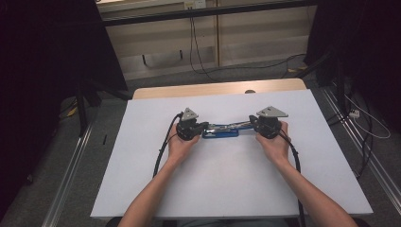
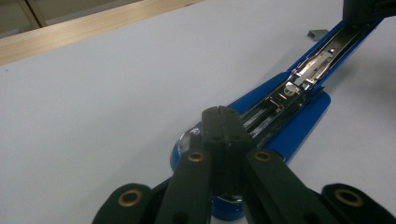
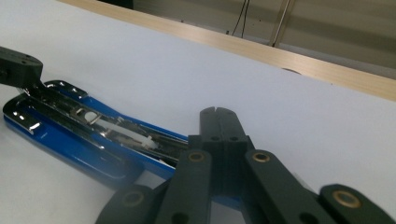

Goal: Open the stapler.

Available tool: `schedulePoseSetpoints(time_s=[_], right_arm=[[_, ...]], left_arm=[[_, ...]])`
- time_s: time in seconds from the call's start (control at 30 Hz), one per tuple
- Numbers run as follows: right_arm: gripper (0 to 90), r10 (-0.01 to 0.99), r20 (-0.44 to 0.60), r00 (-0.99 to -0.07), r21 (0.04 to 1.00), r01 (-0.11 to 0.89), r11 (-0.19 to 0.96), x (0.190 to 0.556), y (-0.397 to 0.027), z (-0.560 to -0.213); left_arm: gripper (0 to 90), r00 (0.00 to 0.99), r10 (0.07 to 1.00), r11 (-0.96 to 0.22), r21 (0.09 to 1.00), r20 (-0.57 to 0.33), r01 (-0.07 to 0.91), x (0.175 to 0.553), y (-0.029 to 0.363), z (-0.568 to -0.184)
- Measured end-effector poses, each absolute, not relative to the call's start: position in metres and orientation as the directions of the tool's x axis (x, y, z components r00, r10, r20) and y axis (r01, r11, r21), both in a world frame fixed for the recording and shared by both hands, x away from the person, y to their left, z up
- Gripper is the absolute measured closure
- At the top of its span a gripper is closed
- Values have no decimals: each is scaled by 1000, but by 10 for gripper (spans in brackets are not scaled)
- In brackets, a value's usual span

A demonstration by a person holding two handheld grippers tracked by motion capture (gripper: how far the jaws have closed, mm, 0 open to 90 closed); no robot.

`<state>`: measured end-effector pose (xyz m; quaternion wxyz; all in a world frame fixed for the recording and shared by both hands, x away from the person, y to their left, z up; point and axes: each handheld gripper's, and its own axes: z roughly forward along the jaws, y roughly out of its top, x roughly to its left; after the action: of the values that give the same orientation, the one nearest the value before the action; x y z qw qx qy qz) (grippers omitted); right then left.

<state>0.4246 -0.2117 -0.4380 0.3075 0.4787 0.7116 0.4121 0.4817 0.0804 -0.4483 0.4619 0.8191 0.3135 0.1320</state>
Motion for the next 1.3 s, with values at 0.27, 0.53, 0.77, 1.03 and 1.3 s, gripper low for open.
schedulePoseSetpoints(time_s=[0.27,0.53,0.77,1.03,1.3], right_arm=[[900,937,-49,-346,881,427,203,424,-218,-441],[900,938,-51,-344,881,427,205,425,-218,-442],[900,938,-43,-345,883,426,197,425,-218,-442],[900,932,-38,-361,881,427,202,426,-218,-444],[900,925,2,-380,887,428,173,426,-220,-445]], left_arm=[[900,770,635,-387,839,-57,382,481,79,-448],[900,770,637,-399,837,-41,375,480,78,-447],[900,770,636,-395,840,-42,373,480,79,-447],[900,770,636,-385,851,-37,358,479,79,-444],[900,770,637,-376,858,-35,350,478,79,-443]])
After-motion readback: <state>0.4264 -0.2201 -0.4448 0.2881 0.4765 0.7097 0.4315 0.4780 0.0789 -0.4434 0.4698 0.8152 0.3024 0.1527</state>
